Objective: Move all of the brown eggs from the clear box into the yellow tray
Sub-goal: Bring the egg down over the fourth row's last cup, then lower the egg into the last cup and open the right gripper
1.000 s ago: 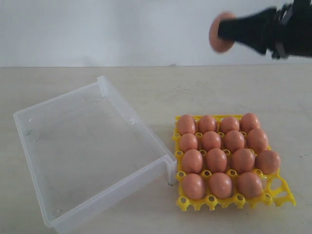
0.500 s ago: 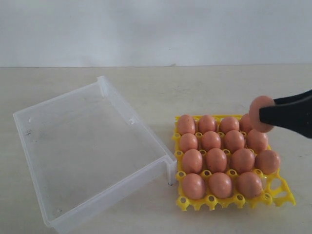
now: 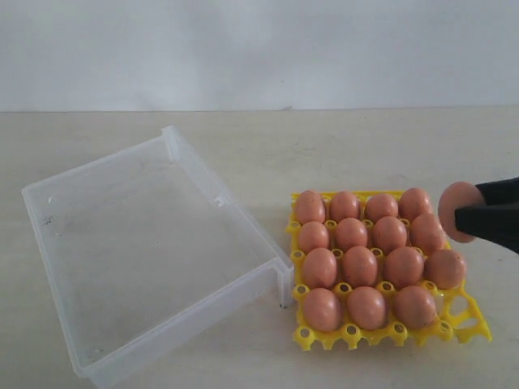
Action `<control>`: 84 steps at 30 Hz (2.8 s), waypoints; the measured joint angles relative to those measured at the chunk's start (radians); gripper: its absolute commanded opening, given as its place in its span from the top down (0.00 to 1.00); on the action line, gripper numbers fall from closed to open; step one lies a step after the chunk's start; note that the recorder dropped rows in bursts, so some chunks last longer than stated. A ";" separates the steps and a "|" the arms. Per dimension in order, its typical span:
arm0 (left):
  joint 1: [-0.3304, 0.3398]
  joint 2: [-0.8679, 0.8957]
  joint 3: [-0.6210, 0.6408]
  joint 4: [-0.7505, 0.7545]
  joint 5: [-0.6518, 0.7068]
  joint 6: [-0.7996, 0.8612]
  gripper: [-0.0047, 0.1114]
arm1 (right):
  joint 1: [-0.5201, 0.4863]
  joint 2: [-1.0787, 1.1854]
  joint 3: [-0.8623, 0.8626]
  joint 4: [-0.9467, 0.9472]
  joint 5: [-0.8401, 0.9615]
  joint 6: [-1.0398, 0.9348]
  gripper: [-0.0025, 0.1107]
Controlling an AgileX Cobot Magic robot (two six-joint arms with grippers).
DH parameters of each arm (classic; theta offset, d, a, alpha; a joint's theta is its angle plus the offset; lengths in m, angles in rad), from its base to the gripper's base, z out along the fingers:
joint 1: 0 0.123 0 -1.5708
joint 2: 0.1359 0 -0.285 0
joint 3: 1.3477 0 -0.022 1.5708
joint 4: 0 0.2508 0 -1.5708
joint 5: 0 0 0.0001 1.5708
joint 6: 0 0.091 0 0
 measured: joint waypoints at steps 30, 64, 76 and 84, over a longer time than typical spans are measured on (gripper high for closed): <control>0.000 0.000 0.000 0.000 0.000 0.000 0.92 | 0.021 0.048 0.162 -0.002 0.289 -0.032 0.98; 0.000 0.000 0.000 0.000 0.000 0.000 0.92 | 0.107 0.069 0.162 0.004 0.362 0.008 0.51; 0.000 0.000 0.000 0.000 0.000 0.000 0.92 | 0.107 -0.012 0.162 0.090 0.312 0.014 0.51; 0.000 0.000 0.000 0.000 0.000 0.000 0.92 | 0.107 -0.093 0.162 0.167 0.209 0.089 0.53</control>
